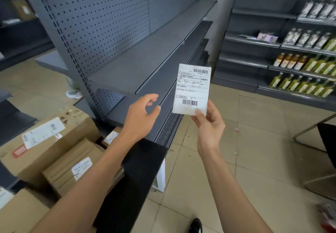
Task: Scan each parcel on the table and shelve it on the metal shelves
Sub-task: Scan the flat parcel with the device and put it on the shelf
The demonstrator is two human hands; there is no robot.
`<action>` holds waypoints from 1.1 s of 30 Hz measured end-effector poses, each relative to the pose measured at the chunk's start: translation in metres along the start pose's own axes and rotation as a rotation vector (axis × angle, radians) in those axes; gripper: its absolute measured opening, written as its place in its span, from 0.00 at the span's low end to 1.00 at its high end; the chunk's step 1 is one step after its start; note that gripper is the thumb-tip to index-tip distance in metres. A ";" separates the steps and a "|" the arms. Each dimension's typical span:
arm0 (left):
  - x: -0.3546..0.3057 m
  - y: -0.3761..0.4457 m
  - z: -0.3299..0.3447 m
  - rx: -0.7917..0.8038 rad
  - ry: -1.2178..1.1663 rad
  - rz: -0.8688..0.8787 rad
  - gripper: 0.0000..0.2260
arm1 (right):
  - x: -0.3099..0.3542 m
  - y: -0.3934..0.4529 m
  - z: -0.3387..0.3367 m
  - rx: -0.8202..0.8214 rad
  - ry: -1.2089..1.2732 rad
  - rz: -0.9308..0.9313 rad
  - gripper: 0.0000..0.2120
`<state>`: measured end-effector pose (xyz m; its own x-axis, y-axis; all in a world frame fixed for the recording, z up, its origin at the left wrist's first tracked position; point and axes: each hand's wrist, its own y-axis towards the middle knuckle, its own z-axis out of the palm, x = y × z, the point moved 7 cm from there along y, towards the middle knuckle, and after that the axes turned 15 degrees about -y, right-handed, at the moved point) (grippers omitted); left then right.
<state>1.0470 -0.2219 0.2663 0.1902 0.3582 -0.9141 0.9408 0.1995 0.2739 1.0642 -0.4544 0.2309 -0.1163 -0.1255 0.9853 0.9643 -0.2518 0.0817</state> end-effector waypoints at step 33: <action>0.079 0.197 -0.035 -0.463 0.043 -0.094 0.15 | -0.056 0.253 0.223 0.563 -0.202 0.048 0.20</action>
<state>1.2379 -0.1222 0.2583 0.0897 0.3543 -0.9308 0.7277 0.6148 0.3042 1.3676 -0.2970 0.2299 -0.0753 0.0742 0.9944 0.9516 0.3034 0.0494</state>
